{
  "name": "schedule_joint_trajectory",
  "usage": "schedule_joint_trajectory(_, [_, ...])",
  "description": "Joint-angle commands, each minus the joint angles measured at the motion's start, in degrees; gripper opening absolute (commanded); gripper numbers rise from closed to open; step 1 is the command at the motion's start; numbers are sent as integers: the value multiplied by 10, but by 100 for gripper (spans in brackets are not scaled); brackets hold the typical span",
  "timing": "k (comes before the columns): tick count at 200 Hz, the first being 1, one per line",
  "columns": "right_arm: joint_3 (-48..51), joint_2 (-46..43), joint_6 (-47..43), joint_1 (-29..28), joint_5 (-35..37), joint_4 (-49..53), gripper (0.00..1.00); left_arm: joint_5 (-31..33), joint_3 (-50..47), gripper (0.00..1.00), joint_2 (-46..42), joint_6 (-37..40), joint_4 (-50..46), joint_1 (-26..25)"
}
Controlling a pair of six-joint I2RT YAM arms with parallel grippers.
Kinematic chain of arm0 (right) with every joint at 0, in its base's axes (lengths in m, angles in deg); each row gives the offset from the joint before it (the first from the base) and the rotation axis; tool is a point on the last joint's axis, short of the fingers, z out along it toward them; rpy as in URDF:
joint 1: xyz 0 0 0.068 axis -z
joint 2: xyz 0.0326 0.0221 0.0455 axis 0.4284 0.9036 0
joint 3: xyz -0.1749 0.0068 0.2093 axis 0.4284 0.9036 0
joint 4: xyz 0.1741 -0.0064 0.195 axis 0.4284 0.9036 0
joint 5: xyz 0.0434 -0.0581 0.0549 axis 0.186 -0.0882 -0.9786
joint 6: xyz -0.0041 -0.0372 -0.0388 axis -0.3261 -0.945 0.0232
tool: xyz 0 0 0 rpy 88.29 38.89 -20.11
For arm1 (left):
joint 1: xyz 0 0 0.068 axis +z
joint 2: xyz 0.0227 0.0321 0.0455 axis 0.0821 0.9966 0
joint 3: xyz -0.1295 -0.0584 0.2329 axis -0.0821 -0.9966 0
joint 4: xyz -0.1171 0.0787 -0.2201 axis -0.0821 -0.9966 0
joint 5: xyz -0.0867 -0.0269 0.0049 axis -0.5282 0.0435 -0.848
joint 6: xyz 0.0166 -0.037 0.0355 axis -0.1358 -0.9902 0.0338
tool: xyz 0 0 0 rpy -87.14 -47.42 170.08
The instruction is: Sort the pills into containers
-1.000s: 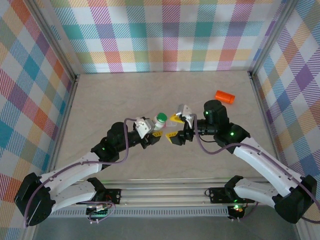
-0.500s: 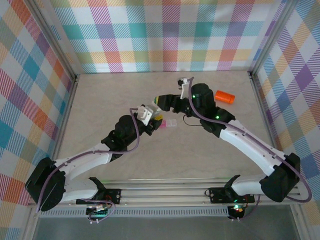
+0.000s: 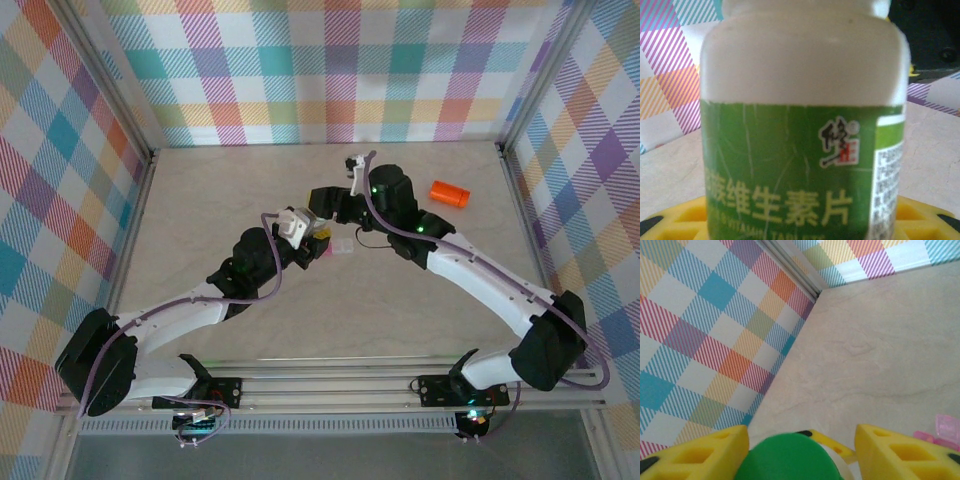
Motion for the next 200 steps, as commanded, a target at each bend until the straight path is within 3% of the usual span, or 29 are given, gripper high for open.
schedule_joint_trajectory(1, [-14,10,6,-2,-3,-30,49,-27,10,0,-1,-5,43,4])
schedule_joint_trajectory(42, [-4,16,-7,-9,11,-50,39,-47,12,0,7,-17,50,3])
schedule_joint_trajectory(99, [35,0,-22,-14,60,-80,0,-53,10,0,17,-29,55,3])
schedule_joint_trajectory(151, [55,-29,-90,-14,124,-72,0,-72,-1,0,17,-35,43,4])
schedule_joint_trajectory(200, [30,-46,-201,-16,202,9,0,-65,-18,0,3,-20,14,4])
